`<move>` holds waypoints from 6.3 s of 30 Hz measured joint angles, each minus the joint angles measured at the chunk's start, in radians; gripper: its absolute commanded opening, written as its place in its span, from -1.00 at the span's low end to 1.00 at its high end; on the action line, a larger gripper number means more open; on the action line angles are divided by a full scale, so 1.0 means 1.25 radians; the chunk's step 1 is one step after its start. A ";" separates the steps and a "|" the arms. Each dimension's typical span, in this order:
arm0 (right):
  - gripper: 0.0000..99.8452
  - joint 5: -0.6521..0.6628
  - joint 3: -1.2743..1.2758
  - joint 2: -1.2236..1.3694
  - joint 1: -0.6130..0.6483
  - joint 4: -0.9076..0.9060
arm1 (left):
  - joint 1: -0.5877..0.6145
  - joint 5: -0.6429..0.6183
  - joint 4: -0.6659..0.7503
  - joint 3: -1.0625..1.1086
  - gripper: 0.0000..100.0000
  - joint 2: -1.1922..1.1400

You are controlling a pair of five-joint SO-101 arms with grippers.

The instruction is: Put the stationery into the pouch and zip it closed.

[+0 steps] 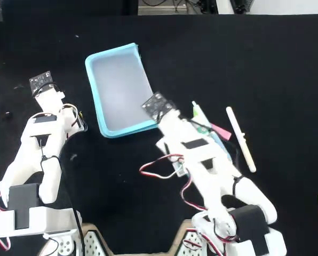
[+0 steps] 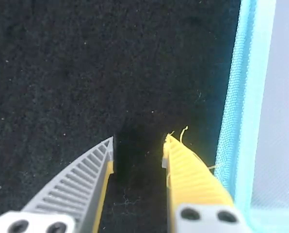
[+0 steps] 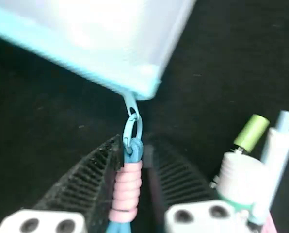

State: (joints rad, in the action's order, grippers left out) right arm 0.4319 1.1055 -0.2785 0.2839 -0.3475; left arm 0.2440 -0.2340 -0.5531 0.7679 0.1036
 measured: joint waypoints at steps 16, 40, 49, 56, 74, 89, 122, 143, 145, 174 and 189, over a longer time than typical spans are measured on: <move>-0.98 -0.107 -0.001 -0.106 0.007 -0.280 | 0.000 0.000 0.000 0.000 -0.67 0.000; -0.78 -0.217 -0.022 -0.106 0.021 -0.239 | 0.000 0.000 0.000 0.000 -0.67 0.000; -0.78 -0.215 0.005 -0.106 0.079 -0.200 | 0.000 0.000 0.000 0.000 -0.67 0.000; -0.78 -0.160 0.005 -0.106 0.069 -0.199 | 0.000 0.000 0.000 0.000 -0.67 0.000; -0.78 -0.088 -0.022 -0.010 0.028 -0.178 | 0.000 0.000 0.000 0.000 -0.67 0.000; -0.98 -0.087 -0.041 -0.018 -0.002 -0.190 | 0.000 0.000 0.000 0.000 -0.67 0.000; -0.98 0.167 -0.187 -0.663 0.123 -0.218 | -0.011 0.053 -0.238 0.082 -0.67 0.600; -0.98 0.144 -0.216 -0.573 0.188 -0.007 | -0.178 0.194 -0.247 0.230 -0.66 0.949; -0.98 0.099 -0.259 -0.528 0.188 -0.004 | -0.206 0.194 -0.247 0.250 -0.66 0.980; -0.98 -0.023 -0.535 -0.390 0.311 -0.363 | -0.244 0.195 -0.268 0.265 -0.66 1.020; -0.98 -0.023 -0.405 -0.628 0.345 -0.469 | -0.026 0.190 -0.463 -0.047 -0.66 1.022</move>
State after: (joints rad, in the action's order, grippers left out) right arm 0.4028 0.5992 -1.0641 0.7150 -0.9337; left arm 0.2117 0.0038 -1.1316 0.7096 1.3817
